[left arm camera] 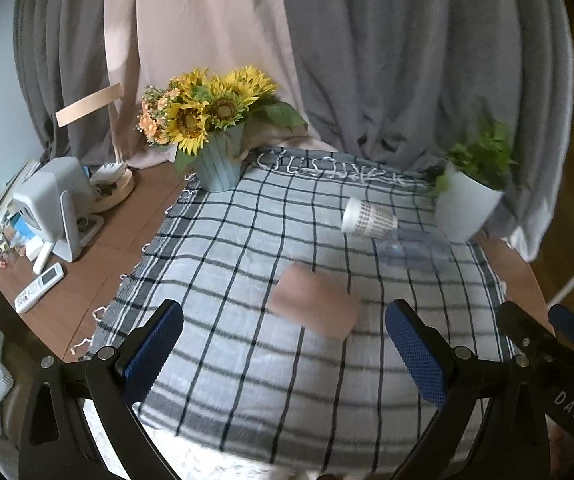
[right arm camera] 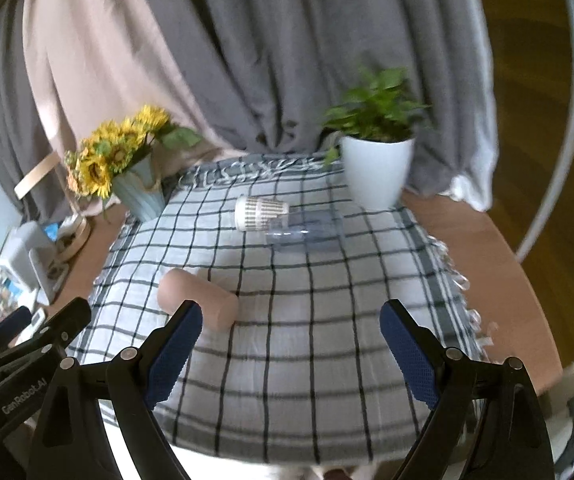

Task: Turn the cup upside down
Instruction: 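Move the right tool toward the houndstooth paper cup lying on its side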

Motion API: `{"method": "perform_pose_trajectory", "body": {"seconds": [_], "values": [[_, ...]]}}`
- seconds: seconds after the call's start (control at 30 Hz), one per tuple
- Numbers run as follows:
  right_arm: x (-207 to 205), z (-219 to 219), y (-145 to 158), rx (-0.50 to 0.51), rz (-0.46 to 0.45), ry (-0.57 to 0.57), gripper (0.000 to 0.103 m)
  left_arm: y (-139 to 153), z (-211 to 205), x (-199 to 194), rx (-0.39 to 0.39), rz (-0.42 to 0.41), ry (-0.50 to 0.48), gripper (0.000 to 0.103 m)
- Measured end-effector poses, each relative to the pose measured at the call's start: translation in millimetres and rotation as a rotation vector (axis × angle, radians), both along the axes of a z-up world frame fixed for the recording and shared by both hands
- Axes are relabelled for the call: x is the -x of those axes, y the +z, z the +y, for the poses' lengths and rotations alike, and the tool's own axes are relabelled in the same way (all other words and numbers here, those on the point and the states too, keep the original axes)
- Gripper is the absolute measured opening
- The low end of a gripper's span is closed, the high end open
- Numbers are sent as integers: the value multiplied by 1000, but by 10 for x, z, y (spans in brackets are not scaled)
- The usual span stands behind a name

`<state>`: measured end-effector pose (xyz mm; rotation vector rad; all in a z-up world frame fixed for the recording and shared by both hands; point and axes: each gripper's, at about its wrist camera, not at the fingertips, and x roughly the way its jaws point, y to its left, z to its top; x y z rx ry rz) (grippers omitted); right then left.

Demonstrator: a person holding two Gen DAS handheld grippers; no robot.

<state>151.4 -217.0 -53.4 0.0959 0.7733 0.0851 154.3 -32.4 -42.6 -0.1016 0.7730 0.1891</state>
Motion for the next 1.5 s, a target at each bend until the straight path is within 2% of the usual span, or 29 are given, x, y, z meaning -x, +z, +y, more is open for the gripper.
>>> {"method": "perform_pose_trajectory", "body": {"seconds": [0.33, 0.63, 0.8, 1.0, 1.27, 1.5], "values": [[-1170, -126, -100, 33, 114, 189, 91, -78, -188, -746, -41, 64, 155, 103], [-1982, 117, -153, 171, 205, 374, 91, -269, -37, -1172, 51, 121, 368, 103], [-2366, 335, -302, 243, 309, 512, 91, -425, 4, -1377, 62, 160, 457, 103], [-2784, 585, -574, 322, 419, 638, 91, -662, 68, -1596, 90, 240, 525, 103], [-3147, 968, -860, 496, 509, 800, 90, -877, 99, -1893, 59, 330, 577, 103], [-3413, 1198, -1154, 551, 599, 887, 90, -1034, 154, -2116, 68, 378, 598, 103]]}}
